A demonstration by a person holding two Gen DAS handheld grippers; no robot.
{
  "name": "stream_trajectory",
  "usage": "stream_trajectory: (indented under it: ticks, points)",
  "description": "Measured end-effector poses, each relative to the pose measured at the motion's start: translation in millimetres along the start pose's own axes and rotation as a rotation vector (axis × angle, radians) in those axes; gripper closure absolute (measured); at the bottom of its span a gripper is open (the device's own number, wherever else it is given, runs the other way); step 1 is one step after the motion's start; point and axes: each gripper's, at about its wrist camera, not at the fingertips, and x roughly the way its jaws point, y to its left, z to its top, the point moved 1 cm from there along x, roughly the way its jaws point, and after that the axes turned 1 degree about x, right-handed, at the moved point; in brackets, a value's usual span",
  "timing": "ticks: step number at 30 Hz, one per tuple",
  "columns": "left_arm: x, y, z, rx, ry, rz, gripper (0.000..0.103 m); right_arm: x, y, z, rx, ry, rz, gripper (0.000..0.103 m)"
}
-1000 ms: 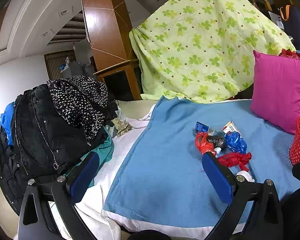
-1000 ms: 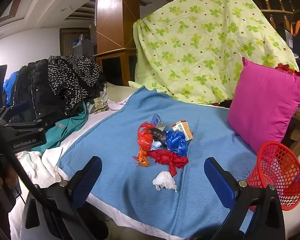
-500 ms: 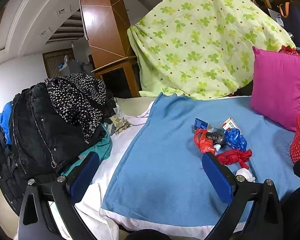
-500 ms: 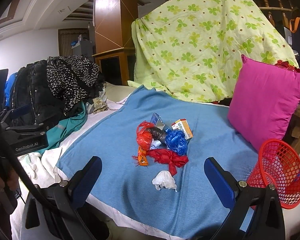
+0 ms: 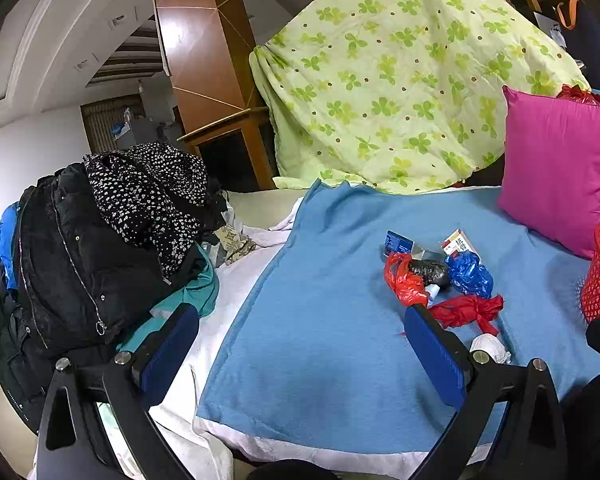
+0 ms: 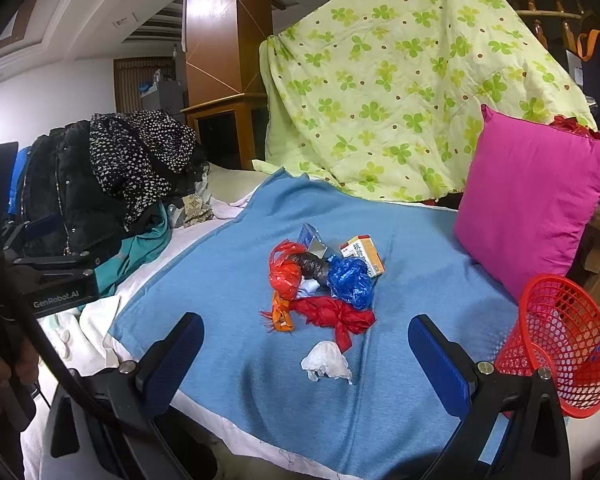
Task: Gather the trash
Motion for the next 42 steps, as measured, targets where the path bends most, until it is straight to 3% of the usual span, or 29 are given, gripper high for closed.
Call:
stream_trajectory:
  ticks: [10,18,30,42]
  points:
    - [8,-3,1,0.004,0.012,-0.002,0.001,7,-4,-1,0.026,0.066,0.002,0.000]
    - [22,-6,0,0.004,0.031,-0.003,0.001,22,-5,0,-0.022,0.012,-0.005,0.000]
    - [46,-12,0,0.002,0.067,-0.009,0.001,46,-14,0,-0.002,0.045,0.009,0.000]
    - [87,-26,-10,0.023,0.118,-0.026,0.001,92,-32,-17,0.007,0.110,0.026,0.000]
